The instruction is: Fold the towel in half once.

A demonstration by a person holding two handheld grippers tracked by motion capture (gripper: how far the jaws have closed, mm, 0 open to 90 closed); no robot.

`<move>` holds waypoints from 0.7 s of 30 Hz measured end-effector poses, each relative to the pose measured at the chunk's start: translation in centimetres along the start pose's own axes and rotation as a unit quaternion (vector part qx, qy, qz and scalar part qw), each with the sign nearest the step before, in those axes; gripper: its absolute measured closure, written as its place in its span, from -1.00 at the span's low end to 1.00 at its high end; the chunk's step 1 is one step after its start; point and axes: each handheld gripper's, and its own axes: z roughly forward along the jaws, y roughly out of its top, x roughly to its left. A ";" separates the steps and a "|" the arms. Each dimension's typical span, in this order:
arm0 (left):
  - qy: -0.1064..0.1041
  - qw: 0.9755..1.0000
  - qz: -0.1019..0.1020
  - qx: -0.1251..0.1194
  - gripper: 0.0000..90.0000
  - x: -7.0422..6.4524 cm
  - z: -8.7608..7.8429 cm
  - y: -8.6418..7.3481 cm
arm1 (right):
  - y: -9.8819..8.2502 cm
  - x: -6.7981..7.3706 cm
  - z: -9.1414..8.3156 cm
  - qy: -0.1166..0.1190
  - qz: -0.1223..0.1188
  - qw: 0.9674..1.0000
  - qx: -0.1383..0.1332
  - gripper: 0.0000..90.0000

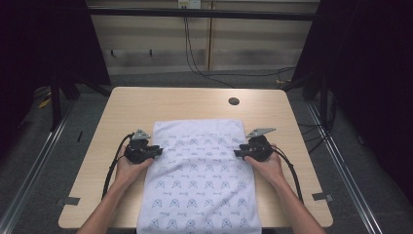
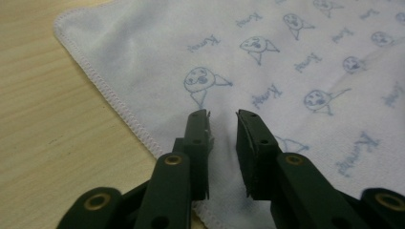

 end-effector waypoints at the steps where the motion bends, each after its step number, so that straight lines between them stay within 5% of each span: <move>1: -0.007 1.000 -0.006 -0.001 0.79 0.2 -0.1 -0.1 | 0.0 0.0 -0.1 -0.004 0.001 1.000 0.002 0.56; 7: -0.033 0.999 -0.001 0.002 0.95 0.3 -0.8 -0.9 | -0.5 0.6 -0.7 0.007 -0.007 1.000 0.011 0.91; 14: -0.047 0.999 0.022 0.014 0.95 -1.7 -2.3 -2.1 | -1.7 2.0 -2.0 0.030 -0.008 0.999 0.022 0.93; 21: -0.088 0.995 0.027 0.031 0.95 -4.6 -4.4 -4.2 | -4.4 4.3 -4.7 0.064 -0.018 0.997 0.029 0.93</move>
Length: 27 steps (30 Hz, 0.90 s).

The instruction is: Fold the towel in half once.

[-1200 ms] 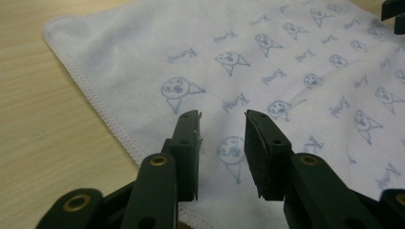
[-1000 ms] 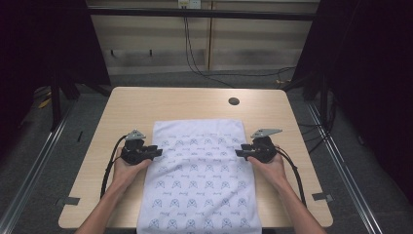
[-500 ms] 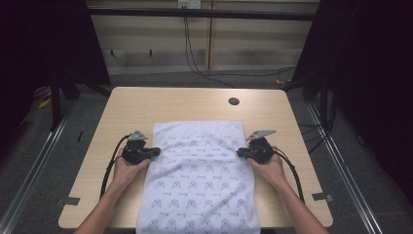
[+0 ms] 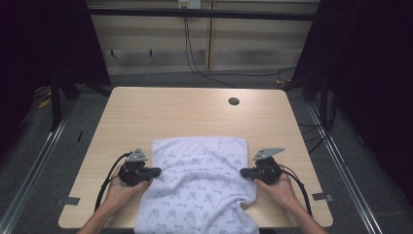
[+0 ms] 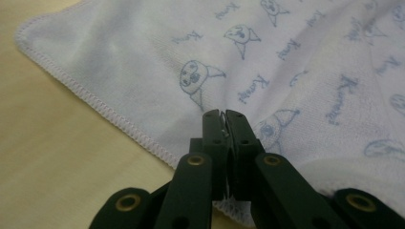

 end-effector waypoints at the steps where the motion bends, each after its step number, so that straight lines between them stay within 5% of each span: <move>1: -0.007 1.000 -0.001 0.004 0.95 -0.4 -0.2 -0.3 | -0.5 0.4 -0.3 0.003 -0.001 1.000 -0.001 0.93; 10: -0.072 0.997 0.010 0.033 0.87 -4.8 -2.1 -2.7 | -3.8 4.8 -3.3 0.053 -0.027 0.998 0.032 0.83; 13: -0.067 0.998 0.011 0.019 0.71 -4.6 -2.5 -2.3 | -3.6 5.0 -3.6 0.050 -0.029 0.998 0.021 0.61; 16: -0.049 0.999 -0.004 -0.004 0.63 -3.1 -2.6 -1.3 | -2.0 3.2 -4.1 0.019 -0.011 0.999 -0.030 0.50; 18: -0.035 0.999 -0.016 -0.014 0.60 -2.0 -2.4 -0.7 | -1.0 1.6 -3.7 0.000 -0.006 0.999 -0.037 0.47; 22: -0.003 0.999 -0.027 -0.022 0.51 -0.2 -1.8 0.2 | 0.6 -2.1 -1.5 -0.039 0.009 0.999 -0.020 0.30; 27: 0.025 0.999 -0.032 -0.019 0.37 1.4 -1.1 1.0 | 1.7 -4.0 0.7 -0.070 0.003 0.997 -0.006 0.22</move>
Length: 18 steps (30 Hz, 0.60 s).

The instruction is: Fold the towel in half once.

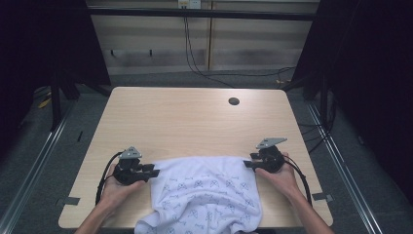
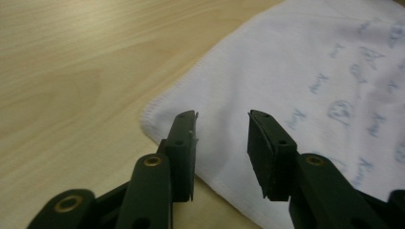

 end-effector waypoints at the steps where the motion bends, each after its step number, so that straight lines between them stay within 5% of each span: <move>1: 0.003 1.000 -0.002 -0.001 0.32 0.2 0.1 0.2 | 0.1 -0.2 0.2 0.006 0.003 1.000 -0.003 0.23; 6: 0.017 1.000 -0.010 0.010 0.14 1.0 0.8 0.1 | -0.1 0.2 0.1 0.011 -0.009 1.000 0.001 0.46; 13: 0.019 1.000 0.019 0.014 0.03 0.5 1.6 0.2 | -0.1 0.4 0.2 0.041 0.001 0.999 -0.004 0.87; 15: 0.031 0.998 0.043 0.037 0.18 0.1 1.8 0.8 | -0.1 0.4 0.2 0.049 0.006 0.999 -0.002 0.89; 18: -0.007 0.998 0.054 0.040 0.74 -0.5 2.4 1.1 | -0.1 0.3 0.2 0.059 0.015 0.998 -0.002 0.90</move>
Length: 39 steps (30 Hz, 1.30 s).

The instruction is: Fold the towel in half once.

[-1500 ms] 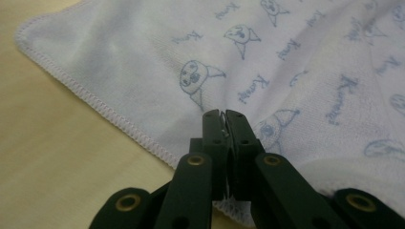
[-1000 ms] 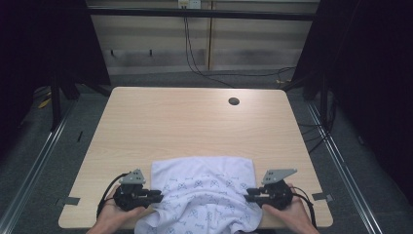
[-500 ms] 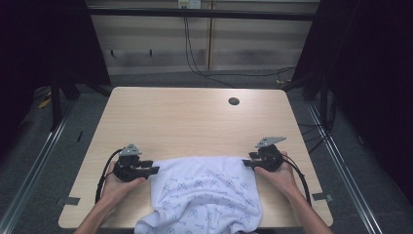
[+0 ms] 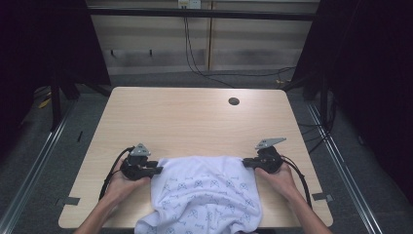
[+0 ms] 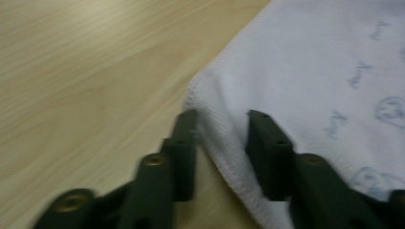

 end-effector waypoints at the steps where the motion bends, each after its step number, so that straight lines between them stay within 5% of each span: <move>1: -0.009 1.000 -0.012 -0.004 0.89 0.0 0.1 0.0 | 0.0 0.0 0.0 0.001 0.001 1.000 0.000 0.90; 3: -0.014 1.000 -0.027 -0.007 0.92 0.4 0.1 -0.1 | 0.0 0.0 -0.2 0.011 0.005 1.000 -0.002 0.92; 6: -0.020 0.996 -0.069 -0.047 0.92 1.9 -0.8 -0.1 | 0.3 -0.3 -1.1 0.021 0.022 0.999 -0.025 0.93; 9: -0.002 0.994 -0.076 -0.080 0.93 3.1 -2.0 1.1 | 1.2 -1.2 -2.3 0.016 0.035 0.998 -0.053 0.94; 11: -0.005 0.988 -0.090 -0.123 0.93 3.9 -3.0 2.5 | 2.3 -1.7 -3.0 0.012 0.042 0.996 -0.073 0.94; 19: 0.023 0.983 -0.081 -0.165 0.93 6.2 -4.3 7.2 | 8.3 -4.2 -5.4 -0.010 0.045 0.990 -0.135 0.94; 20: 0.027 0.983 -0.076 -0.168 0.93 6.5 -4.5 7.6 | 9.0 -4.5 -5.6 -0.013 0.045 0.989 -0.138 0.94; 22: 0.027 0.978 -0.082 -0.190 0.93 6.8 -5.1 8.5 | 10.7 -4.9 -5.9 -0.026 0.037 0.989 -0.140 0.94; 27: 0.039 0.974 -0.074 -0.210 0.93 7.5 -6.8 10.5 | 14.7 -6.0 -6.5 -0.050 0.032 0.987 -0.148 0.94; 31: 0.041 0.967 -0.094 -0.232 0.93 8.7 -7.2 11.9 | 17.1 -6.4 -7.2 -0.057 0.031 0.984 -0.163 0.94; 34: 0.007 0.955 -0.096 -0.282 0.93 8.5 -8.8 12.8 | 18.8 -6.6 -8.2 -0.067 0.032 0.982 -0.176 0.94; 35: 0.009 0.955 -0.092 -0.282 0.93 8.2 -9.1 13.0 | 19.4 -6.4 -8.7 -0.067 0.029 0.981 -0.181 0.94; 37: 0.018 0.962 -0.076 -0.260 0.93 7.8 -9.6 13.0 | 19.7 -6.2 -9.4 -0.054 0.029 0.978 -0.198 0.95; 39: 0.011 0.964 -0.074 -0.254 0.93 7.5 -9.8 12.4 | 19.1 -5.8 -9.7 -0.037 0.026 0.978 -0.205 0.95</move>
